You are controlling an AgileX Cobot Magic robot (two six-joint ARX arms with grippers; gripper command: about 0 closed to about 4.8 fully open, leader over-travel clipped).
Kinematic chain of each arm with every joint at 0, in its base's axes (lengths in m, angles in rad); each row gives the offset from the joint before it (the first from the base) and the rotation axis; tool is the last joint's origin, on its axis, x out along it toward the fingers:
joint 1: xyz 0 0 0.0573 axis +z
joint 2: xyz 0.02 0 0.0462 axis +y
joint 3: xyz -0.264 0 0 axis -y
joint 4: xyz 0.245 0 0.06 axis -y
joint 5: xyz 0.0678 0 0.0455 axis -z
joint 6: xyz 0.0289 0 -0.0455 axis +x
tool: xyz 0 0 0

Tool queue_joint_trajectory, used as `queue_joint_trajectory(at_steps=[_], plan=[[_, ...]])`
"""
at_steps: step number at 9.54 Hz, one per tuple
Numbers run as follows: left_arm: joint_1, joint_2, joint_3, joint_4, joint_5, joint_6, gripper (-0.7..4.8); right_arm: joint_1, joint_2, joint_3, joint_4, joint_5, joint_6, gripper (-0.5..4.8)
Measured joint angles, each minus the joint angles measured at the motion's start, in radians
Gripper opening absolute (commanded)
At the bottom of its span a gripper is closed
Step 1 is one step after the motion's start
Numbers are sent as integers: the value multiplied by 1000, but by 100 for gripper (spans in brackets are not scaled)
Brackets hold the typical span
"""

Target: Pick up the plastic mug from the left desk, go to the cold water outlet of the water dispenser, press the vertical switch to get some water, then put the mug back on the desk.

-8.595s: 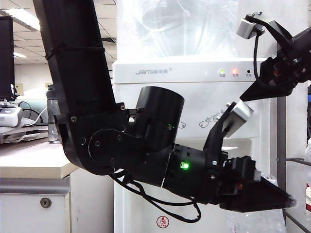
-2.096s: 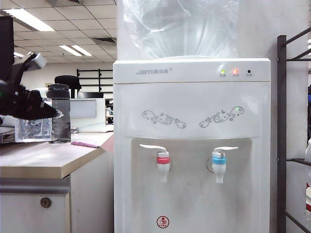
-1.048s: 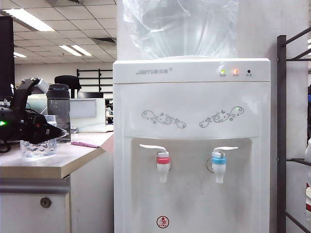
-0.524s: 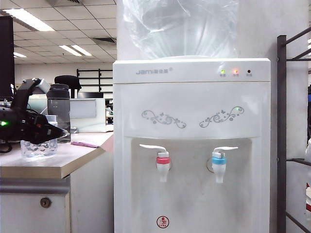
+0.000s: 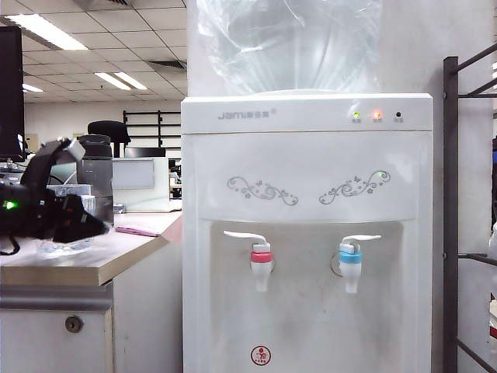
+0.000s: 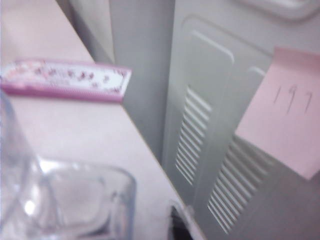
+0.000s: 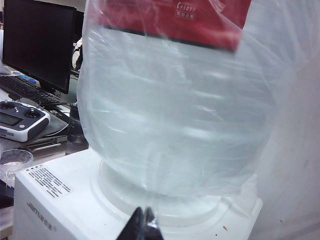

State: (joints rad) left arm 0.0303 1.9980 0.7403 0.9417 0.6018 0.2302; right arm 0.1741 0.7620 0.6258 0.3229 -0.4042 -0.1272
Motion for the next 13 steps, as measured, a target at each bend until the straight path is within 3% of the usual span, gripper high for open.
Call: queue_joint_trajectory(at_steps=[2,3,4,6,7,8,9,10,11,12,13], plan=[[0,-1,-2,-19,-1,-49,131,0,0,0,0,0,0,-1],[0,-4,-2,-20,-2,-72,191,0,0,0,0,0,0,-1],[0,-58,-40,-50,-75,-85,193,0,-3,0,0,0,0,-1],[0,-138,-130,-64,-95,-85,192,0,-3,0,0,0,0,-1],[0,-190,-184,-66,-111,-86,163,0,-3,0,0,-10,0,-1],[0,-238,-219,-70,-113,-90,-5,0,-3,0,0,-12,0,-1],[0,-423,-301,-80,-113,-168,-5,0,-3,0,1,-12,33,-1],[0,-485,-318,-79,-113,-199,-5,0,-3,0,2,-12,64,-1],[0,-724,-351,-113,-117,-371,-5,0,-5,0,17,-12,105,-1],[0,-820,-352,-158,-127,-408,-5,0,-7,0,16,-10,106,-1],[-3,-1123,-351,-411,-270,-401,-6,2,-31,0,7,52,130,-2]])
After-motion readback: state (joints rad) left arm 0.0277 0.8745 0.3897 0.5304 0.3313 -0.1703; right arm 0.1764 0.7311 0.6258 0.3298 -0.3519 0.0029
